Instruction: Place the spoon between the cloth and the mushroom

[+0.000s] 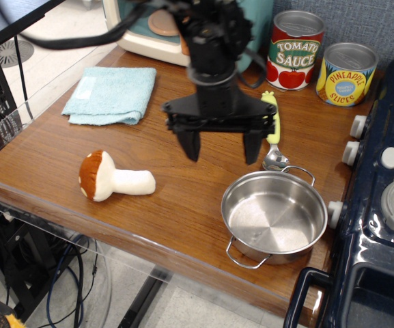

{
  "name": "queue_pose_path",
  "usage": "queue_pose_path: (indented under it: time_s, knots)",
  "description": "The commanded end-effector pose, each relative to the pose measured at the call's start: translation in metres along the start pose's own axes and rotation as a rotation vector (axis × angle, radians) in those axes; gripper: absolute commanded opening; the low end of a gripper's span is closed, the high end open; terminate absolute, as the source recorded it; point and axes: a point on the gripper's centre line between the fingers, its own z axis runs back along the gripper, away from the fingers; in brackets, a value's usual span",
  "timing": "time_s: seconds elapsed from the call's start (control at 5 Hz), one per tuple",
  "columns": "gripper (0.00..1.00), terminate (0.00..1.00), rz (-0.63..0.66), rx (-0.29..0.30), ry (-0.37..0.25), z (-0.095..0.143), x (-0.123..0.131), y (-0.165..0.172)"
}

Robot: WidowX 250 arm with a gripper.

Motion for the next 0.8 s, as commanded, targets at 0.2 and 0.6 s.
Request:
queue_pose_path:
  time_s: [0.2,0.6]
  knots:
    - [1.0,0.0,0.057,0.013,-0.095,-0.009,0.067,-0.03]
    - [1.0,0.0,0.073,0.023,-0.089,-0.033,0.088,-0.036]
